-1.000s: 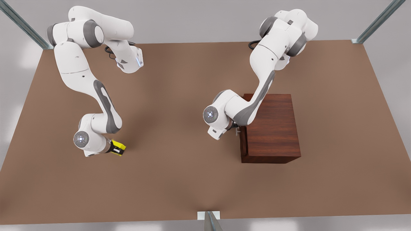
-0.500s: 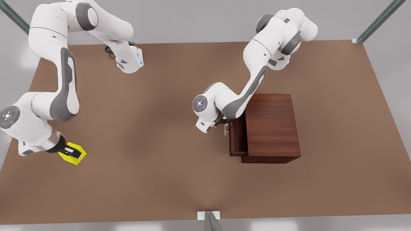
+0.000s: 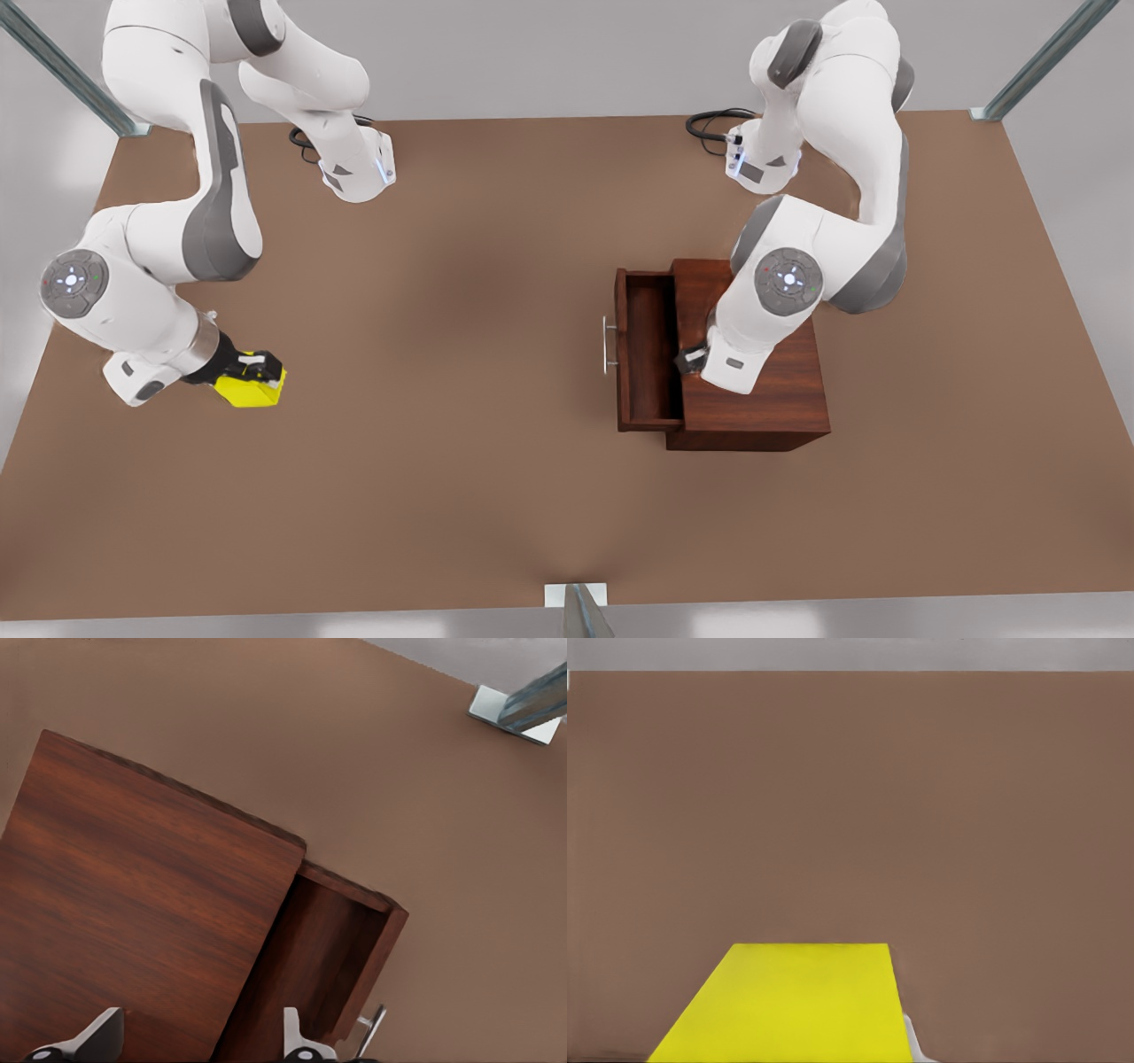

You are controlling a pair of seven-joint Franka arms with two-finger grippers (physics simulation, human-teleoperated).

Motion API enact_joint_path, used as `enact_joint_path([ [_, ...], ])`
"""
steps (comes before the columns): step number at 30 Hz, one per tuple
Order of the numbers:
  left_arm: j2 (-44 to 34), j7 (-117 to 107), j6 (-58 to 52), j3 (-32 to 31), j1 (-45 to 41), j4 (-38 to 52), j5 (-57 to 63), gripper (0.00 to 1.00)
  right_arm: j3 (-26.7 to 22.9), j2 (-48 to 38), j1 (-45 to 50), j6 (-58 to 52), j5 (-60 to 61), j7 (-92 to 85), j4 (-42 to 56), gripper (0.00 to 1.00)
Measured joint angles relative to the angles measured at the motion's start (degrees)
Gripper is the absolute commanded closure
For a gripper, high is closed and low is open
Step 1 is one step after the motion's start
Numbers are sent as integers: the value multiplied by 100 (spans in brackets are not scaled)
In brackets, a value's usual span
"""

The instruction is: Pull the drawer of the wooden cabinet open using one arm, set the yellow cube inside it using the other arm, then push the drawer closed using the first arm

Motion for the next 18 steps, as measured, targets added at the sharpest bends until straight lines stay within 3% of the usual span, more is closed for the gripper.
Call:
enact_joint_path([
  [2,-138,104,-179,17,681,1,-197,0,4,242,438,-28,-3,28,297,37],
  [4,-222,22,-274,23,1071,2,-386,66,4,560,856,-48,-9,114,714,37],
  [5,-342,-86,-298,51,1165,-8,-495,79,4,687,1076,-54,-12,193,878,37],
  [11,-788,-1105,-314,79,1410,-407,-985,79,7,1481,2436,-51,-7,1014,1986,37],
  [18,-1505,-2140,392,98,1577,-2028,-1083,79,35,2301,3502,734,14,2237,2551,37],
])
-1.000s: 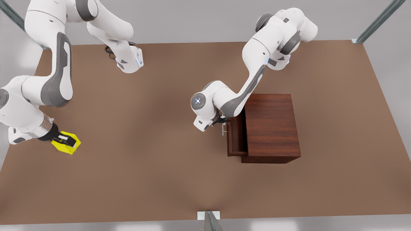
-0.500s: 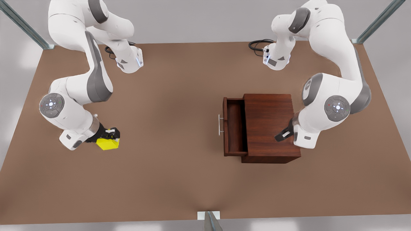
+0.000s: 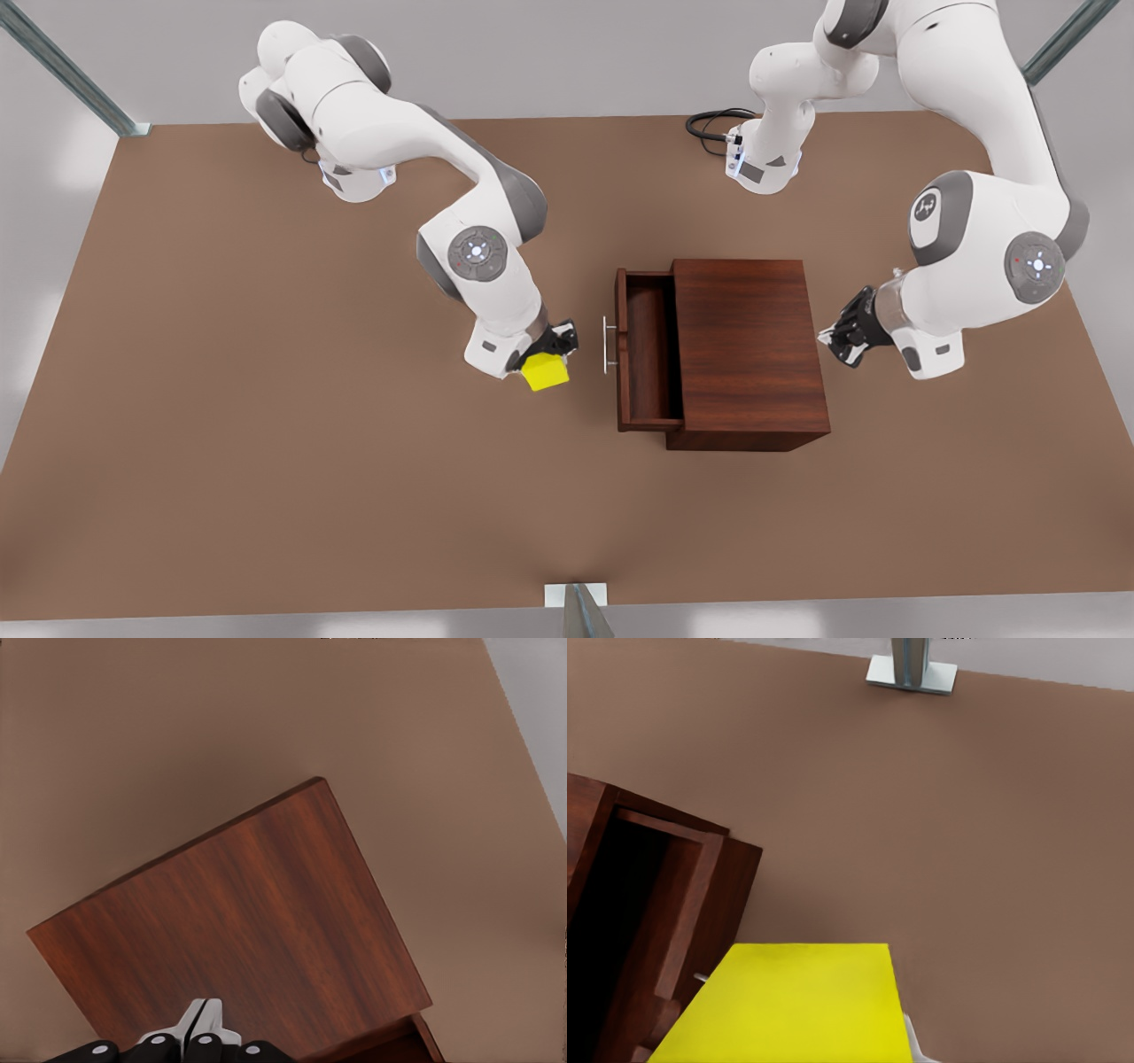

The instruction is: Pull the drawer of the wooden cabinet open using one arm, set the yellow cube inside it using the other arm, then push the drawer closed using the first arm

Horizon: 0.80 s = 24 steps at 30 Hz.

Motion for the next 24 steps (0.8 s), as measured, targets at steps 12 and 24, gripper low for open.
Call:
enact_joint_path([
  [12,75,-1048,550,1,20,-71,10,79,119,960,957,1785,20,2141,626,37],
  [24,172,-1586,664,1,38,-71,14,79,-60,1320,1279,1619,-37,3329,643,20],
])
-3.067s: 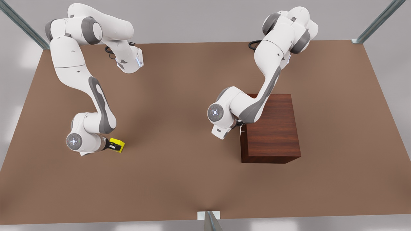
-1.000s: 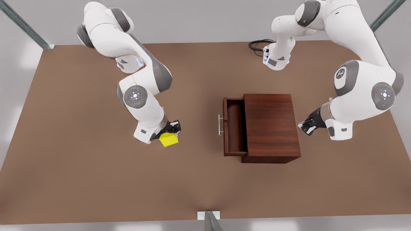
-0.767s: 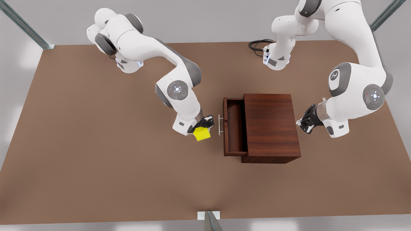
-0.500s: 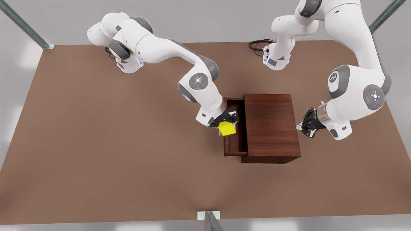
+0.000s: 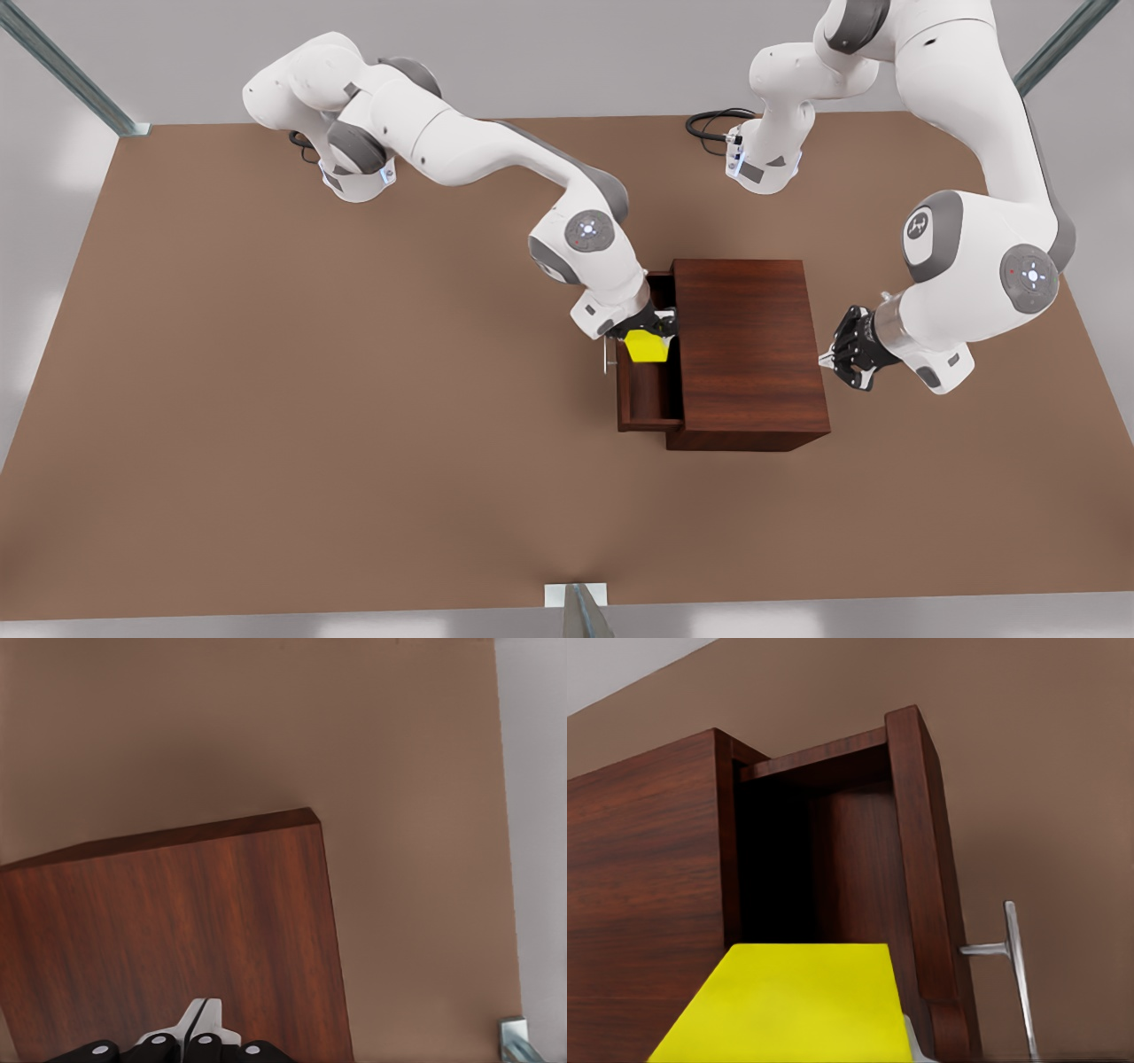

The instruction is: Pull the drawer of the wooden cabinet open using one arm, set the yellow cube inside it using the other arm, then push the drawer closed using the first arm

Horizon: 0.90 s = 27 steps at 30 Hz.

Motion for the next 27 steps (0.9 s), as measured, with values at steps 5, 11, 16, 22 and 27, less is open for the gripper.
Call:
enact_joint_path([
  [5,16,-138,13,0,-2,0,0,79,-118,-24,91,-271,-29,267,45,0],
  [11,59,-308,73,-27,-764,53,-133,79,-577,-1762,-1175,-1617,-526,36,-264,0],
  [16,846,-885,916,-23,-2717,73,-133,79,224,-3794,-4300,-2748,-762,-853,-1976,0],
  [22,1509,-1610,1748,-5,-3285,-14,331,79,-1059,-4485,-3860,-3367,-150,-2144,-2836,0],
  [27,1675,-2151,2274,7,-3303,-353,626,79,-1080,-4208,-3800,-3544,135,-2949,-2687,0],
])
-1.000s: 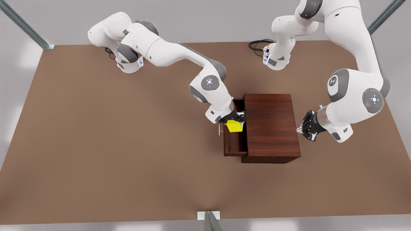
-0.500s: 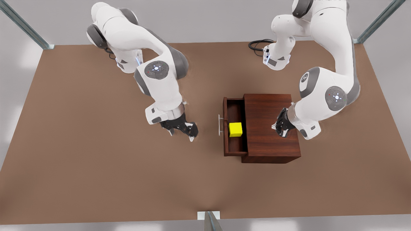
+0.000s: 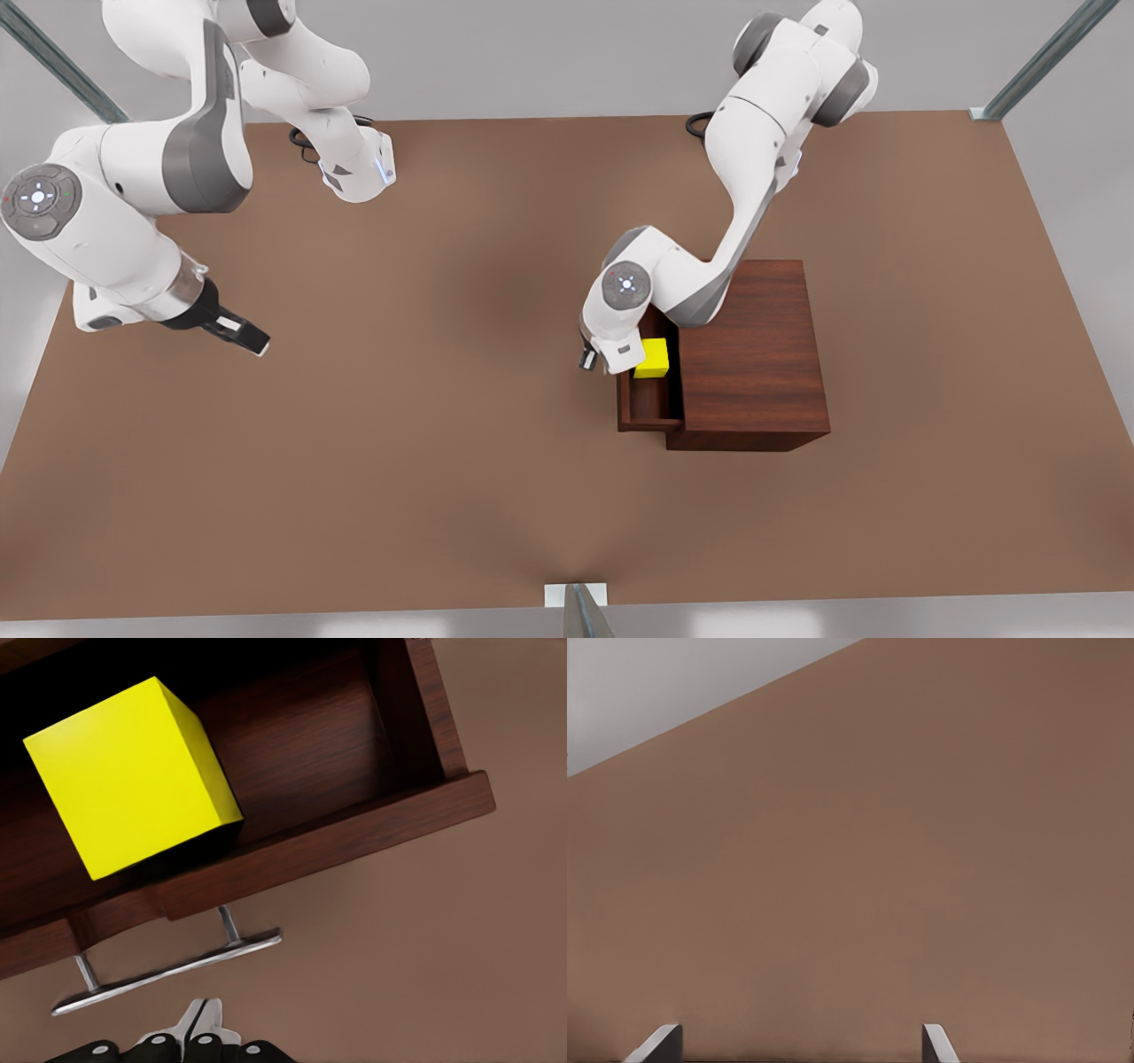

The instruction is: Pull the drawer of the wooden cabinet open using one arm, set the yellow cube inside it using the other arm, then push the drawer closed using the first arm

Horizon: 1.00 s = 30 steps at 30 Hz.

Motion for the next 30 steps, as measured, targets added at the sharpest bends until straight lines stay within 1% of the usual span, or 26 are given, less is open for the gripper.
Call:
enact_joint_path([
  [8,35,-589,271,-7,-2,-203,265,79,17,52,56,-75,90,-901,8,0],
  [17,-109,-836,22,-7,73,-368,315,79,52,89,66,-77,95,-1511,21,0],
  [30,-283,-548,-395,-9,605,-516,319,79,77,138,96,-59,95,-1988,31,0],
])
